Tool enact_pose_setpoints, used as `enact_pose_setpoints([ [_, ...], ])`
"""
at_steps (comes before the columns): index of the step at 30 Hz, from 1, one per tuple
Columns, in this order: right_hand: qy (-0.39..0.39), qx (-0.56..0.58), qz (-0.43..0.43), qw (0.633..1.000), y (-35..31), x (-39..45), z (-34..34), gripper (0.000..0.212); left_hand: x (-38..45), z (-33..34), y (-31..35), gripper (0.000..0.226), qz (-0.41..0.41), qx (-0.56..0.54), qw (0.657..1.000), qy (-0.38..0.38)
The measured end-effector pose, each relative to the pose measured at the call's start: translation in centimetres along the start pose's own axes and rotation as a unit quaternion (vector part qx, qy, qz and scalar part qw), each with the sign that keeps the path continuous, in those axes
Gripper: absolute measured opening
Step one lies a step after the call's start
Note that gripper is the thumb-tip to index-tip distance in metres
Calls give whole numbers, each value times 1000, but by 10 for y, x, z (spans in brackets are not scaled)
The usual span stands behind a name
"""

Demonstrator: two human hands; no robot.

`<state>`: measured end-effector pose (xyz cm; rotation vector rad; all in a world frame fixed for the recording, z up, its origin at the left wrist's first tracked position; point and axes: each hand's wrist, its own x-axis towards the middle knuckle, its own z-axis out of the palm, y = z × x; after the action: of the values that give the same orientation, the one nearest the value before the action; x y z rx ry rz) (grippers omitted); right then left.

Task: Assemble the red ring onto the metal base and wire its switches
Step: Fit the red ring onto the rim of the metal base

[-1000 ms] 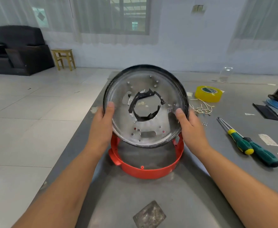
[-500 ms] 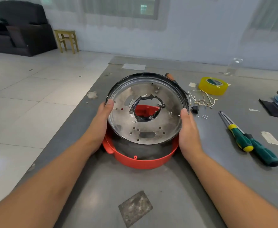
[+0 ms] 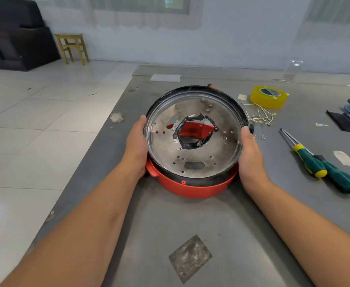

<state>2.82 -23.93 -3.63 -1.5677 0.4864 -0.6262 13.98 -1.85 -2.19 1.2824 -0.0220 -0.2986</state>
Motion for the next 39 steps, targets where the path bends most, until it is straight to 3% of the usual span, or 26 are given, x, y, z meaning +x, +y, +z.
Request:
enact_pose_setpoints([
  [6,-29,66,32,997,7,12,-2,56,3,-5,0,41,16,0,999,-28],
  [11,-26,72,68,995,6,19,-3,51,3,-9,3,31,24,-12,998,-51],
  [17,-21,100,53,993,1,16,-9,51,-5,-11,8,23,7,18,1000,-9],
  [22,-27,58,-25,998,4,1,-16,54,-11,-15,7,26,12,26,1000,-13],
  [26,-55,30,-31,998,5,-10,-18,57,-16,-14,6,30,-2,61,997,-39],
  [30,-80,0,-31,996,6,-10,-17,33,-15,-14,2,29,27,70,997,9],
  [35,-69,55,-9,996,10,-2,-18,50,-15,-13,0,38,71,91,992,48],
  [39,-92,115,17,989,-1,2,-8,45,-19,-12,-1,39,66,101,991,54],
])
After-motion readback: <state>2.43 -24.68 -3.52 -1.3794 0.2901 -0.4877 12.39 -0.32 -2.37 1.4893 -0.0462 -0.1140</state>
